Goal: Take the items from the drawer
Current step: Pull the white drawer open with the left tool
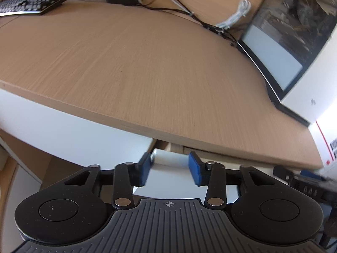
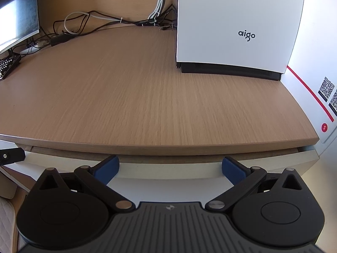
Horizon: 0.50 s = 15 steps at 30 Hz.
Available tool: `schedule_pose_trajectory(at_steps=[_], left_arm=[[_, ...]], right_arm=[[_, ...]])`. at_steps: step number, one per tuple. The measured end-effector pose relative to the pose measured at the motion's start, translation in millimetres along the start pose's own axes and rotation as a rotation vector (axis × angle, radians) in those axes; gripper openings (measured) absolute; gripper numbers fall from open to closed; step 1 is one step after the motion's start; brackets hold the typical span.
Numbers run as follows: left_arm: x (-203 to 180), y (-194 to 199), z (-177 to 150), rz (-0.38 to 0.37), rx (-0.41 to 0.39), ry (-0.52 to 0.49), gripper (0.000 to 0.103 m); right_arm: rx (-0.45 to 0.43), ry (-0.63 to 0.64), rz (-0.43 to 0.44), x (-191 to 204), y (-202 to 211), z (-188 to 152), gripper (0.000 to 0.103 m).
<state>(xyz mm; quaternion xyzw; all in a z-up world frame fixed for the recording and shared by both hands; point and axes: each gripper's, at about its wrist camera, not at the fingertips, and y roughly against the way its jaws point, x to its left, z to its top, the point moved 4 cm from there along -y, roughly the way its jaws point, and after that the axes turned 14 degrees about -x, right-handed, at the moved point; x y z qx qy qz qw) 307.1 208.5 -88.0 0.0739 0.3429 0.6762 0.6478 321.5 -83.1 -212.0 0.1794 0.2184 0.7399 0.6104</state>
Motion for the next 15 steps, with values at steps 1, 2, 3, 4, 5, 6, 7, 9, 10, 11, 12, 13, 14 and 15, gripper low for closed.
schedule_pose_trajectory(at_steps=[1, 2, 3, 4, 5, 6, 7, 9, 10, 11, 12, 13, 14, 15], left_arm=[[1.9, -0.5, 1.1, 0.007, -0.008, 0.018, 0.035], [1.9, -1.7, 1.8, 0.014, -0.013, 0.029, 0.034], [1.1, -2.7, 2.2, 0.019, -0.014, 0.029, 0.034], [-1.0, -3.8, 3.0, 0.025, -0.016, 0.018, 0.034], [-2.8, -4.6, 3.9, 0.031, -0.015, 0.007, 0.035], [-3.7, -5.1, 4.8, 0.035, -0.012, 0.001, 0.035], [-4.0, -5.5, 5.4, 0.035, -0.007, 0.000, 0.035], [-4.0, -5.7, 6.0, 0.029, 0.006, -0.008, 0.037], [-5.0, -5.4, 6.0, 0.026, 0.011, -0.021, 0.037], [-6.4, -4.9, 6.0, 0.025, 0.016, -0.035, 0.038], [-8.0, -4.0, 5.5, 0.027, 0.019, -0.049, 0.038], [-8.9, -3.2, 4.9, 0.028, 0.019, -0.058, 0.039], [-9.6, -2.1, 3.8, 0.030, 0.018, -0.062, 0.039], [-9.6, -1.3, 2.8, 0.030, 0.017, -0.061, 0.039]], right_arm=[[0.000, 0.001, 0.001, -0.3, 0.9, 0.1, 0.103], [0.001, 0.002, 0.003, -0.6, 0.9, 0.2, 0.103], [0.002, 0.002, 0.005, -0.8, 1.1, 0.3, 0.103], [0.003, 0.003, 0.007, -0.9, 1.3, 0.4, 0.103], [0.004, 0.003, 0.008, -0.6, 1.7, 0.4, 0.103], [0.005, 0.003, 0.008, -0.2, 2.1, 0.4, 0.103], [0.006, 0.003, 0.010, 0.0, 2.4, 0.6, 0.103], [0.004, 0.003, 0.023, -0.8, 2.7, 1.2, 0.103], [-0.008, 0.000, 0.024, -2.1, 2.8, 0.8, 0.103], [-0.020, -0.002, 0.015, -3.6, 2.6, 0.1, 0.103], [-0.030, -0.008, 0.004, -6.0, 1.7, -0.2, 0.103], [-0.036, -0.010, -0.002, -7.8, 0.1, 0.0, 0.103], [-0.039, -0.006, -0.002, -8.0, -1.8, 0.7, 0.103], [-0.040, -0.002, 0.002, -8.0, -3.2, 1.4, 0.103]])
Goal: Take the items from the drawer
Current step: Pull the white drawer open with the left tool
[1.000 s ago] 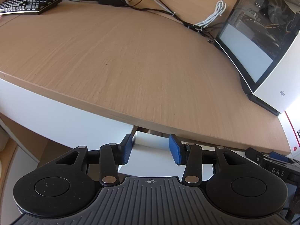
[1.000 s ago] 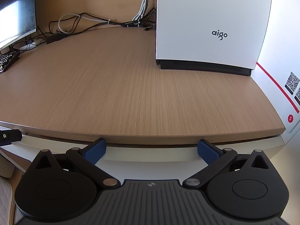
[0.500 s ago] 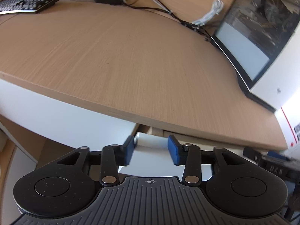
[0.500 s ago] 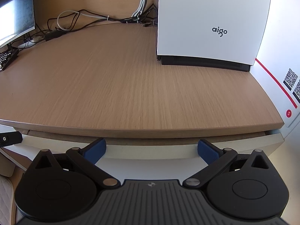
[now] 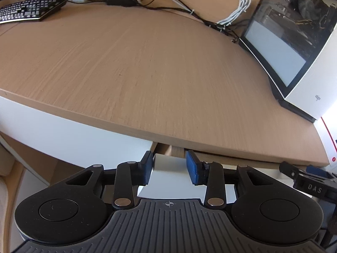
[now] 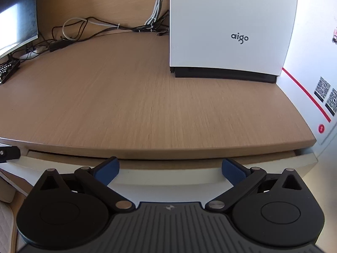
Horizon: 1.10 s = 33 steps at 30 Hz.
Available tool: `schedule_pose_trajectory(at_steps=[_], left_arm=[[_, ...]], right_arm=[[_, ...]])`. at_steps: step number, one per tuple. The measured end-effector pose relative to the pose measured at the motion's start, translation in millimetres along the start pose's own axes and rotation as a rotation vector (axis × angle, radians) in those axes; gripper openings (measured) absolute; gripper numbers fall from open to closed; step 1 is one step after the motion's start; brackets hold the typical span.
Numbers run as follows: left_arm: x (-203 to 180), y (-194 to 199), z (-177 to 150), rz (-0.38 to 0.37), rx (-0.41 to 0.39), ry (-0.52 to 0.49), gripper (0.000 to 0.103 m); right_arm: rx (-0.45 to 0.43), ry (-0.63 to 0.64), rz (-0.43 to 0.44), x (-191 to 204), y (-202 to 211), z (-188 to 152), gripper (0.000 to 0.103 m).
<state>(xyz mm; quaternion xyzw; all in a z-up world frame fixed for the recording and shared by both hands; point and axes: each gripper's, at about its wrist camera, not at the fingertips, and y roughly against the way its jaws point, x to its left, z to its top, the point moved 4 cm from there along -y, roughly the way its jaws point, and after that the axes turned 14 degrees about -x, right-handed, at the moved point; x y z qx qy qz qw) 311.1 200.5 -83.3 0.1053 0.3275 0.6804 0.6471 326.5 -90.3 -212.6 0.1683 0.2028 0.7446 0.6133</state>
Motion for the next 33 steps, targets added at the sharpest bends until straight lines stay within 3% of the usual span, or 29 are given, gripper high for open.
schedule_pose_trajectory(at_steps=[8, 12, 15, 22, 29, 33], left_arm=[[-0.6, 8.0, -4.6, 0.004, 0.014, -0.008, 0.040], [7.1, 10.8, -2.8, 0.025, -0.009, 0.037, 0.026], [8.1, 7.2, -1.2, 0.031, -0.017, 0.057, 0.026], [1.6, 3.1, 0.5, 0.034, 0.004, -0.014, 0.028], [-2.3, 9.4, -4.7, 0.043, 0.004, -0.039, 0.028], [-9.1, 25.0, -7.0, 0.038, 0.016, -0.124, 0.027]], right_arm=[[0.078, 0.009, 0.009, 0.1, -4.8, 4.9, 0.103], [0.077, 0.016, 0.020, 1.1, 2.6, 0.4, 0.103], [0.075, 0.022, 0.030, 1.3, 6.9, -2.1, 0.103], [0.038, -0.027, 0.050, -8.0, 6.4, 1.1, 0.103], [0.104, 0.011, 0.032, -10.5, -11.1, 0.0, 0.103], [0.117, 0.013, 0.050, -12.0, -1.5, -5.4, 0.103]])
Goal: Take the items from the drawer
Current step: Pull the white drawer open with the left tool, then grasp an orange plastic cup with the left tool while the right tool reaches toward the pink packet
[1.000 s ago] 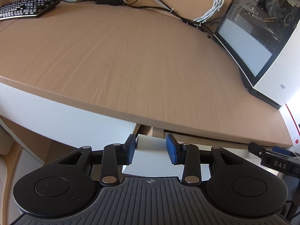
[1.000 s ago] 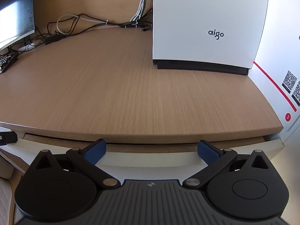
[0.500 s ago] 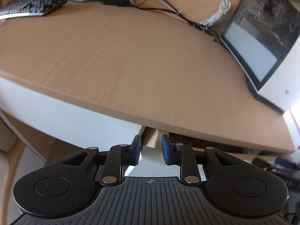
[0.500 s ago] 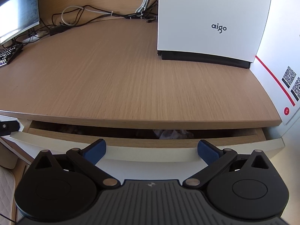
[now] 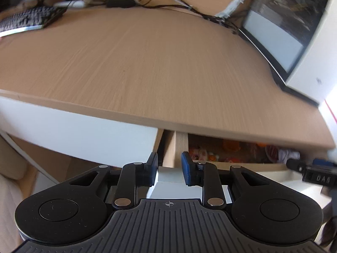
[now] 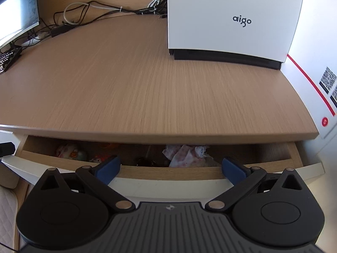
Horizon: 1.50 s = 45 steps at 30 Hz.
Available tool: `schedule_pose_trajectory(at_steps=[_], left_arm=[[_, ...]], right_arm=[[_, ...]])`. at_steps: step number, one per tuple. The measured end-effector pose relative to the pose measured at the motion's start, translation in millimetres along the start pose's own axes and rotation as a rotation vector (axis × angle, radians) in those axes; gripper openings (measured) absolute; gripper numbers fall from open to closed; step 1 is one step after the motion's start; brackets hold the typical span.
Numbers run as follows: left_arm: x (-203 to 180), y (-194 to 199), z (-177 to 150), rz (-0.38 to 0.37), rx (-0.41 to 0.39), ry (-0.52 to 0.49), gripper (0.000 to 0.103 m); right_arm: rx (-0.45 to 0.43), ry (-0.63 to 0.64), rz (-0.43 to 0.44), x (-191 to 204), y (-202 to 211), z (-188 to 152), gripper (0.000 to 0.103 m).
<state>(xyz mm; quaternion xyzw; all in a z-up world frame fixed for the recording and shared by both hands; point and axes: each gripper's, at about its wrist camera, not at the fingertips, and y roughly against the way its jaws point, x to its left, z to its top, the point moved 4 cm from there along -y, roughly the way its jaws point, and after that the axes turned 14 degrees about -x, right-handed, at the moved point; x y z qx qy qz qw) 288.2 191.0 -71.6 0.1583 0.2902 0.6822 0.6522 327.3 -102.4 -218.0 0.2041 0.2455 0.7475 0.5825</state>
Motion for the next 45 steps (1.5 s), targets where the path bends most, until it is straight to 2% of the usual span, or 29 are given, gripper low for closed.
schedule_pose_trajectory(at_steps=[2, 4, 7, 9, 15, 25, 29, 31, 34, 37, 40, 42, 43, 45], left_arm=[[-8.4, 14.9, 2.9, -0.025, -0.034, -0.047, 0.027], [-20.7, 23.3, 7.6, -0.090, -0.048, -0.069, 0.027], [-43.4, 18.6, 9.2, -0.182, 0.014, -0.115, 0.027], [-59.6, 10.1, 3.8, -0.210, 0.070, -0.178, 0.027], [-90.3, -5.4, -21.2, -0.255, 0.199, -0.261, 0.027], [-104.6, -50.5, -39.4, -0.272, 0.332, -0.294, 0.027], [-109.0, -72.2, -50.4, -0.276, 0.380, -0.312, 0.027], [-109.9, -79.4, -56.2, -0.281, 0.409, -0.308, 0.027], [-113.0, -87.2, -61.6, -0.297, 0.436, -0.300, 0.027], [-117.2, -98.4, -61.1, -0.335, 0.481, -0.274, 0.027], [-121.9, -105.0, -63.3, -0.372, 0.526, -0.269, 0.027], [-122.5, -103.2, -63.9, -0.370, 0.527, -0.286, 0.019], [-123.3, -101.3, -65.3, -0.371, 0.527, -0.291, 0.019], [-124.3, -96.5, -66.2, -0.370, 0.514, -0.298, 0.017]], right_arm=[[0.010, -0.003, 0.009, -0.9, 6.8, -4.5, 0.103], [0.017, -0.003, 0.019, -2.0, 14.1, -9.5, 0.103], [0.024, -0.006, 0.025, -3.0, 26.0, -18.2, 0.103], [0.039, -0.007, 0.023, -1.8, 34.1, -22.9, 0.103], [0.104, -0.020, 0.050, -4.2, 60.7, -36.8, 0.103], [0.165, -0.016, 0.100, -6.0, 93.0, -56.5, 0.103], [0.172, 0.029, 0.161, -8.9, 102.2, -63.2, 0.103], [0.174, 0.051, 0.188, -9.7, 106.0, -65.9, 0.103], [0.167, 0.050, 0.183, -9.8, 107.1, -66.2, 0.103], [0.161, 0.053, 0.181, -9.5, 105.6, -65.4, 0.103], [0.166, 0.079, 0.215, -9.8, 102.3, -62.9, 0.103], [0.183, 0.075, 0.227, -9.9, 97.5, -56.5, 0.097], [0.190, 0.056, 0.228, -12.8, 95.8, -52.9, 0.093], [0.185, 0.010, 0.234, -19.0, 93.7, -43.1, 0.093]])
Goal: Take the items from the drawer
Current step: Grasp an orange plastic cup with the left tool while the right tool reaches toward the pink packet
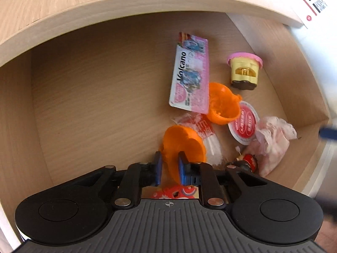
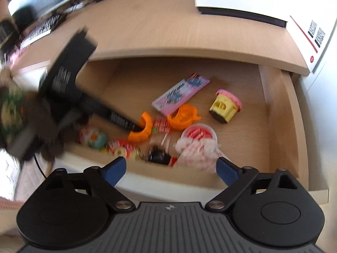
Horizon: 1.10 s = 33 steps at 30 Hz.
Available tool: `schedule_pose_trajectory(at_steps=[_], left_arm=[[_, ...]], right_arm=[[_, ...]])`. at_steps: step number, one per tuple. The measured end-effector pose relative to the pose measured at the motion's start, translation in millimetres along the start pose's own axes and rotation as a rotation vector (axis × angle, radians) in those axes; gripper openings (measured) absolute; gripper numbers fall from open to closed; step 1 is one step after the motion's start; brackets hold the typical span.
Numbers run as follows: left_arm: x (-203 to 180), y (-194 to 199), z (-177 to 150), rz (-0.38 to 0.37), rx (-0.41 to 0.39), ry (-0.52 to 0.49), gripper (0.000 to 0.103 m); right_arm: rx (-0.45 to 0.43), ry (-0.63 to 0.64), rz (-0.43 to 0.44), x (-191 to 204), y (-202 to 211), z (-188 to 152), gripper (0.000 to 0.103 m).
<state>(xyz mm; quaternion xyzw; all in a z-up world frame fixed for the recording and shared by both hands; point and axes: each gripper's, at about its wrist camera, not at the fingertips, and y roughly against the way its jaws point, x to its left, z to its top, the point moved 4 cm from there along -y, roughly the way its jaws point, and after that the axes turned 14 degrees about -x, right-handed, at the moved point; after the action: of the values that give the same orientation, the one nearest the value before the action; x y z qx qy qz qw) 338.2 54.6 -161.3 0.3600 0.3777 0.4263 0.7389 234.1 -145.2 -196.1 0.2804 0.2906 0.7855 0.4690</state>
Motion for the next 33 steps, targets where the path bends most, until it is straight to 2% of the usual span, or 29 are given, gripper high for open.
schedule_pose_trajectory(at_steps=[3, 6, 13, 16, 19, 22, 24, 25, 30, 33], left_arm=[[-2.7, 6.0, -4.4, 0.006, -0.016, -0.014, 0.015], [-3.5, 12.3, -11.1, 0.001, -0.025, -0.011, 0.013], [9.4, 23.2, -27.5, -0.051, -0.005, 0.110, 0.013], [17.3, 32.2, -24.2, -0.072, -0.045, 0.137, 0.013], [17.6, 35.1, -25.2, -0.058, -0.073, 0.152, 0.014], [16.5, 31.4, -26.7, -0.057, -0.060, 0.167, 0.017], [19.0, 32.5, -23.2, -0.056, -0.058, 0.162, 0.018], [21.1, 32.8, -21.2, -0.050, -0.051, 0.162, 0.018], [31.4, 42.0, -15.4, -0.032, -0.028, 0.118, 0.018], [36.2, 56.1, -18.3, -0.040, -0.045, 0.063, 0.018]], right_arm=[[-0.030, -0.021, -0.022, -8.0, -2.0, 16.1, 0.093], [-0.021, -0.012, -0.058, -13.0, -16.2, 29.3, 0.093], [0.034, -0.121, -0.061, -16.6, -71.3, 49.8, 0.093], [0.091, -0.144, -0.051, -9.8, -108.0, 54.0, 0.093], [0.181, -0.161, -0.089, -4.3, -140.6, 48.1, 0.092], [0.258, -0.164, -0.120, -4.7, -160.8, 34.9, 0.073], [0.246, -0.161, -0.098, -5.7, -157.7, 33.3, 0.046], [0.241, -0.161, -0.078, -6.2, -153.1, 34.5, 0.042], [0.158, -0.155, -0.074, -18.4, -112.8, 41.4, 0.040], [0.109, -0.182, -0.075, -29.1, -87.5, 41.8, 0.039]])
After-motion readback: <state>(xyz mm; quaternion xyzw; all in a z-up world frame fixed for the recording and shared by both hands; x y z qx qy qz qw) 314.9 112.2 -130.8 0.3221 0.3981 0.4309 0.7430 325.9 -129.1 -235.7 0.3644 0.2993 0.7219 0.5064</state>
